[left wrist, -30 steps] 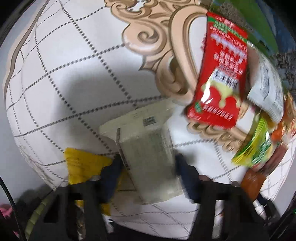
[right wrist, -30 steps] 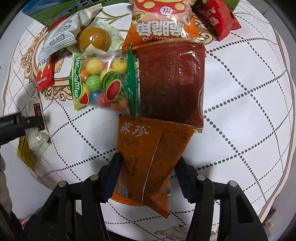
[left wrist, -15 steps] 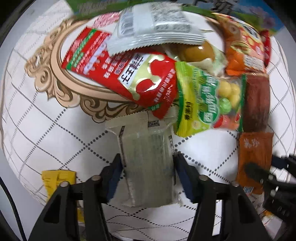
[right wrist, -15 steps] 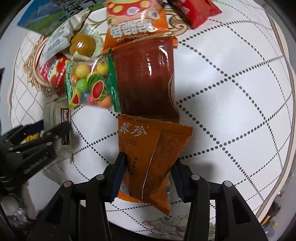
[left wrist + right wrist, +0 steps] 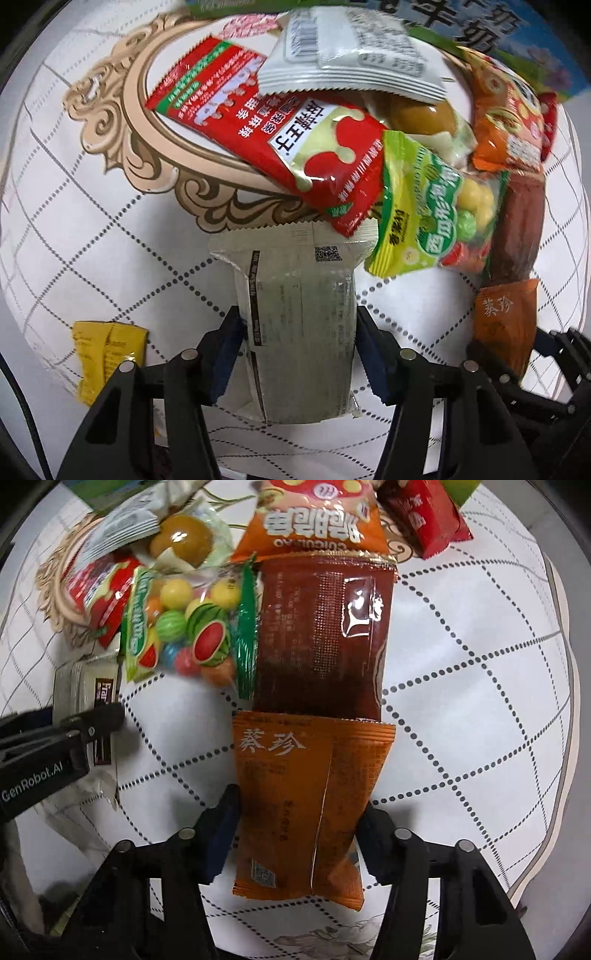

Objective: Organize snacks
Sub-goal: 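Lift both packets and carry them over the cardboard box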

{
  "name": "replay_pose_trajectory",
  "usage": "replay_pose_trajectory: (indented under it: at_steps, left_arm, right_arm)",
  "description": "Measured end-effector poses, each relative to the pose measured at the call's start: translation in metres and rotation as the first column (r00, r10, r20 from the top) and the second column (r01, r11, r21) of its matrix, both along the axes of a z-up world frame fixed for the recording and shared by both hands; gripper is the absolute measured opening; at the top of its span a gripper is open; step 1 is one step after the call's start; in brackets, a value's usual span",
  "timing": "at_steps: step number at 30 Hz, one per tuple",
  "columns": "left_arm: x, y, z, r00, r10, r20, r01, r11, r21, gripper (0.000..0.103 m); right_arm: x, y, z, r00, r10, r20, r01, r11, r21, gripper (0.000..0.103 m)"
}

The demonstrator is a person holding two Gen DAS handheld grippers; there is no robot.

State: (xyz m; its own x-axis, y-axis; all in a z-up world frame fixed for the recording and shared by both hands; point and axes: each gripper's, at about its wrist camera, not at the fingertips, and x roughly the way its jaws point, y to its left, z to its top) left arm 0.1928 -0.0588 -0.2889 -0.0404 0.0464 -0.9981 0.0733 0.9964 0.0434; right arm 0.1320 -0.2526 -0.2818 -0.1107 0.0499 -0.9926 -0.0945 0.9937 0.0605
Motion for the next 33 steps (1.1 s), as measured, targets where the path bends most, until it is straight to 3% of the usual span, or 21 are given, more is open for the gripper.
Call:
replay_pose_trajectory:
  at_steps: [6,12,16,21,28,33]
  left_arm:
    - [-0.029,-0.014,0.041,0.998,-0.054,0.012,0.055,0.998,-0.030,0.056]
    - [-0.034,-0.028,0.096,0.996,-0.064,0.066,0.071,0.992,-0.109,0.057]
    - [-0.019,-0.033,0.149,0.988,-0.054,0.144,0.080,0.980,-0.181,0.057]
    - [0.036,-0.038,0.203,0.965,-0.032,0.260,0.094,0.969,-0.228,0.057]
    - [0.142,-0.027,0.210,0.938,-0.023,0.345,0.088,0.980,-0.176,0.057]
    - [0.215,-0.023,0.186,0.933,-0.040,0.357,0.078,0.992,-0.094,0.057]
  right_arm:
    - [-0.015,-0.025,0.028,0.999,-0.051,-0.013,0.052,0.991,0.121,0.054]
    - [0.011,-0.049,0.084,0.993,-0.110,0.031,0.100,0.965,0.242,0.054]
    - [0.039,-0.060,0.125,0.983,-0.144,0.112,0.104,0.948,0.302,0.054]
    - [0.087,-0.072,0.189,0.950,-0.188,0.248,0.100,0.939,0.329,0.054]
    - [0.163,-0.062,0.232,0.887,-0.220,0.406,0.120,0.959,0.258,0.054]
    - [0.227,-0.066,0.226,0.871,-0.223,0.438,0.150,0.969,0.194,0.054]
